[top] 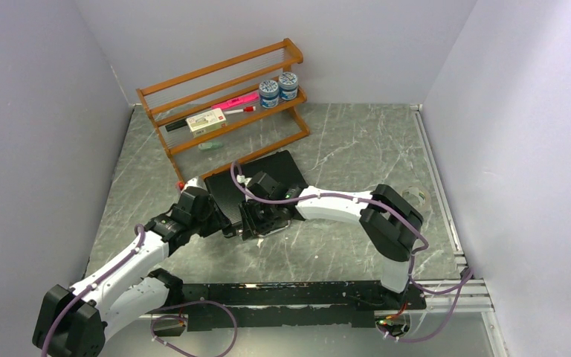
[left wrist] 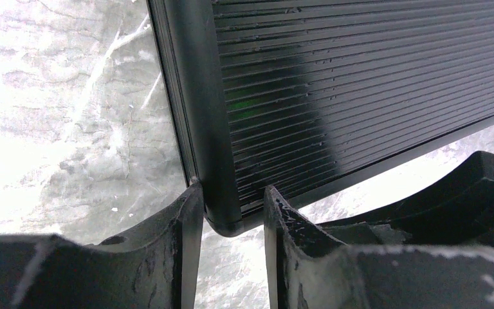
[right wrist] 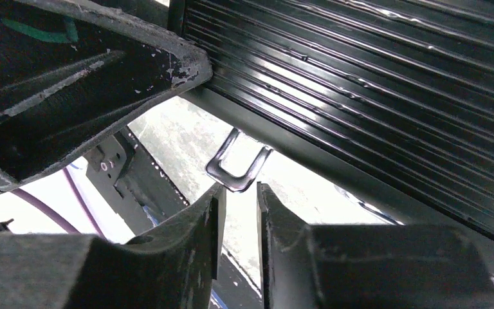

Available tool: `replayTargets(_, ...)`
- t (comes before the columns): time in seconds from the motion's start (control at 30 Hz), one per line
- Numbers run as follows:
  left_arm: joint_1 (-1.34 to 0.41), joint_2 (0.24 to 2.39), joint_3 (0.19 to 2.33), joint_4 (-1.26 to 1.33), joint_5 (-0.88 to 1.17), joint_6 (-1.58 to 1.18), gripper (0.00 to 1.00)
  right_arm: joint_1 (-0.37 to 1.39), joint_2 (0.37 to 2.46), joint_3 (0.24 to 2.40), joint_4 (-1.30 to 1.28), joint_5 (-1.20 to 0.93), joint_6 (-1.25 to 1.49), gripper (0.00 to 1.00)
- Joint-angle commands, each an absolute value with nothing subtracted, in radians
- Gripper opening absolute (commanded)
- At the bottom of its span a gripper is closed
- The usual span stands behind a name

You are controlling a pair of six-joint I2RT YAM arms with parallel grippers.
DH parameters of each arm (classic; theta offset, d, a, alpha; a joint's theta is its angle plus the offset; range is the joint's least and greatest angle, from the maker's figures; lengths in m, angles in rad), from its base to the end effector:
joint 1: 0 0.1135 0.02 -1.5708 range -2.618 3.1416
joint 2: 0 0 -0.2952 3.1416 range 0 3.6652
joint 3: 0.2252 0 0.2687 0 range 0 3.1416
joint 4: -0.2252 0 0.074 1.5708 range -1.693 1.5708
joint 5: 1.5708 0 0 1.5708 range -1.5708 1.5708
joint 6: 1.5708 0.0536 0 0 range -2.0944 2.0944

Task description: Pack up texas hold em set

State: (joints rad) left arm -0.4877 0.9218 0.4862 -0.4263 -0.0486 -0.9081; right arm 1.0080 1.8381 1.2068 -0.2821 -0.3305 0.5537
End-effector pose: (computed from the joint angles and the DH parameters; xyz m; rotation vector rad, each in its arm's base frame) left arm 0.1668 -0.0855 0.1958 -0.5465 2.4532 -0.5509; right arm 0.2099 0.3654 0.1934 -0.7670 2.6281 0.9800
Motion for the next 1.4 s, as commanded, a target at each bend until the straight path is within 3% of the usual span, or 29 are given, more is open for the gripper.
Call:
replayTargets(0.0,-0.491,0.952,0.44,-0.476,-0.055,-0.893,0.39,1.01,1.757,1.198,-0.209,-0.309,0.561,0.33)
replayTargets(0.1,-0.489,0.952,0.443,-0.479,-0.056,-0.89,0.39,1.01,1.753,1.209,-0.226,-0.297,0.578,0.41)
replayTargets(0.27,-0.489,0.955,0.443,-0.476,-0.055,-0.888,0.4,1.01,1.802,1.248,-0.282,-0.271,0.582,0.43)
replayTargets(0.73,-0.488,0.955,0.437,-0.479,-0.048,-0.874,0.41,1.01,1.884,1.219,-0.265,-0.256,0.585,0.24)
replayTargets(1.1,-0.488,0.949,0.445,-0.48,-0.045,-0.876,0.41,1.011,1.896,1.177,-0.123,-0.098,0.614,0.19)
replayTargets(1.37,-0.488,0.902,0.521,-0.469,-0.059,-0.802,0.46,1.013,1.714,1.044,-0.033,-0.049,0.582,0.19)
